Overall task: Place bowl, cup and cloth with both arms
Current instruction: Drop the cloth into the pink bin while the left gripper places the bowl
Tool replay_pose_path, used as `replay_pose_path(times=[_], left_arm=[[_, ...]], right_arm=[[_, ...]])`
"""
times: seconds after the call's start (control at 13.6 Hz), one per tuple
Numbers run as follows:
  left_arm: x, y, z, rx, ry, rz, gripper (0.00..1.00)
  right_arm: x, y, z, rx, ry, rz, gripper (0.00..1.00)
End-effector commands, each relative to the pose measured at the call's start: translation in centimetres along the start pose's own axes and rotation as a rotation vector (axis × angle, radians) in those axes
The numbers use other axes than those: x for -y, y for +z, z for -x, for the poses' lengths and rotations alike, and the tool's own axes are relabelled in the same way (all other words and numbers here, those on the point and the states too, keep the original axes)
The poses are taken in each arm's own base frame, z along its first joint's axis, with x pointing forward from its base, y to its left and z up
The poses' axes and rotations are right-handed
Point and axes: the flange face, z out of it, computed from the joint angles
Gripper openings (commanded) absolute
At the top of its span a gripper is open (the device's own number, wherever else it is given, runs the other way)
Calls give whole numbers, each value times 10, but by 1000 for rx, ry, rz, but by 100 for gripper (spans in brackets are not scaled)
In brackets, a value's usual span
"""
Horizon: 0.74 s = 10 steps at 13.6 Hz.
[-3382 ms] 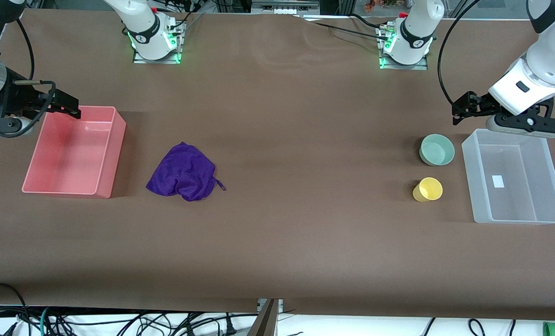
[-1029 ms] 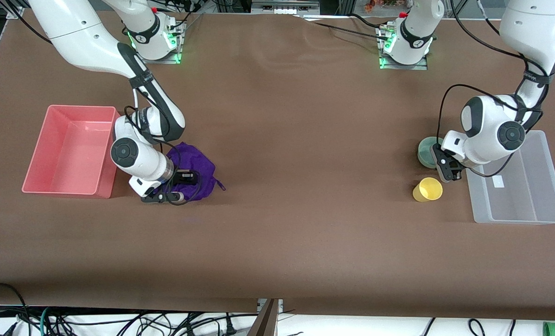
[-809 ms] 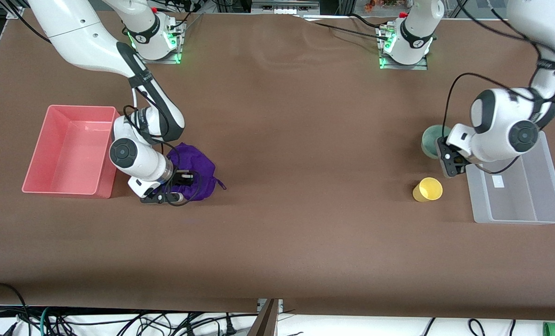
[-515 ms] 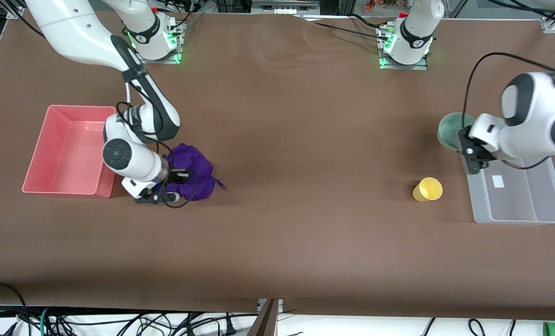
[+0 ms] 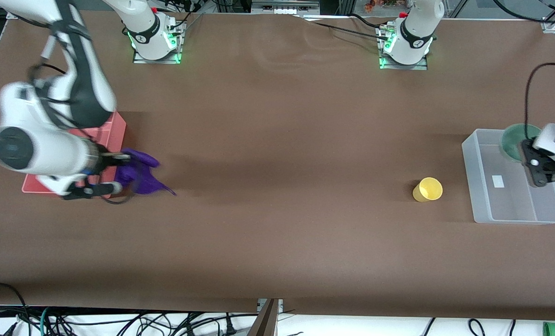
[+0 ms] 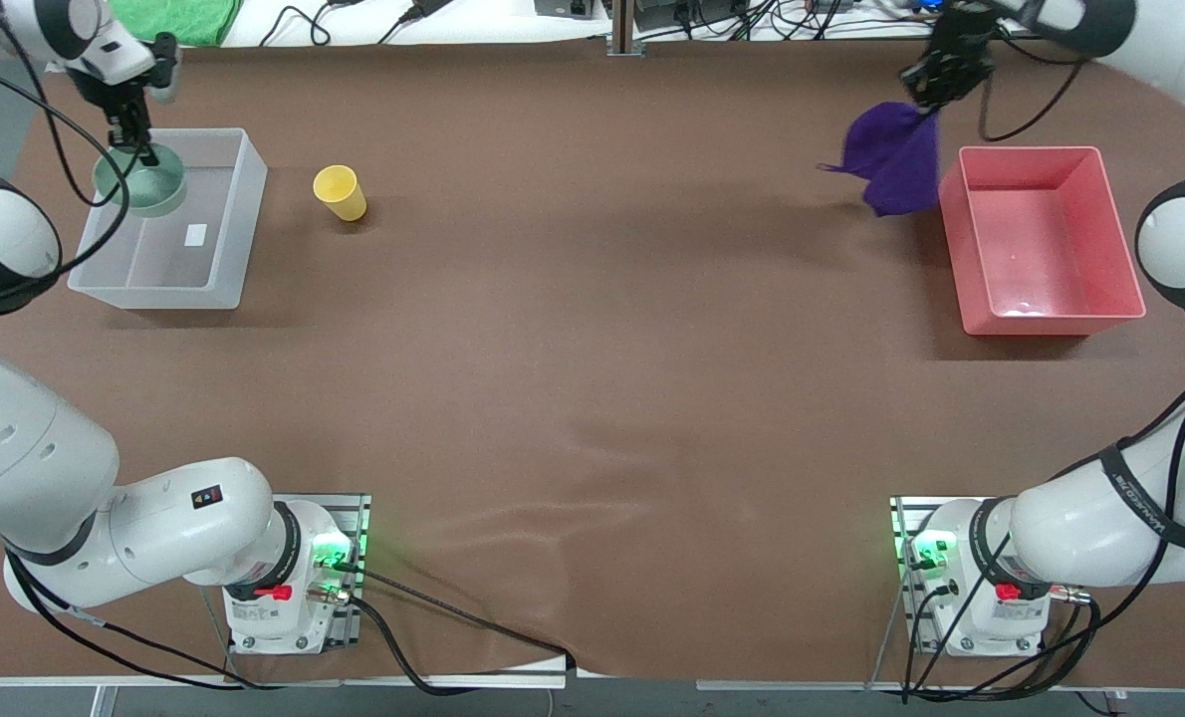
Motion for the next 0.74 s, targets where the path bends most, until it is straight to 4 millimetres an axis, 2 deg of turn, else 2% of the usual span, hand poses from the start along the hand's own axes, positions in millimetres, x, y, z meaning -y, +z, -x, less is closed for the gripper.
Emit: replay_pose_path(times=[0.0, 0.07, 0.22, 0.44, 0.51, 0.59, 0.66], left_arm=[[33, 50, 35, -36, 59, -47, 0], [38, 71, 42, -48, 63, -59, 0], [41, 102, 43, -80, 53, -43, 0], [43, 117, 40, -90, 54, -41, 0], [43, 120, 39, -103, 49, -37, 53], [44, 115, 35, -120, 48, -40, 100], [44, 106, 30, -127, 73, -47, 100]], right_arm=[[-71, -8, 25, 82, -24, -5, 0], [-95, -11, 35, 82, -29, -5, 0], [-134, 0, 49, 123, 25, -15, 0], [-166, 31, 58, 175, 86, -29, 0], [-171, 41, 58, 192, 105, -34, 0], [-177, 53, 61, 216, 119, -43, 4], [-183, 61, 65, 230, 132, -49, 19]])
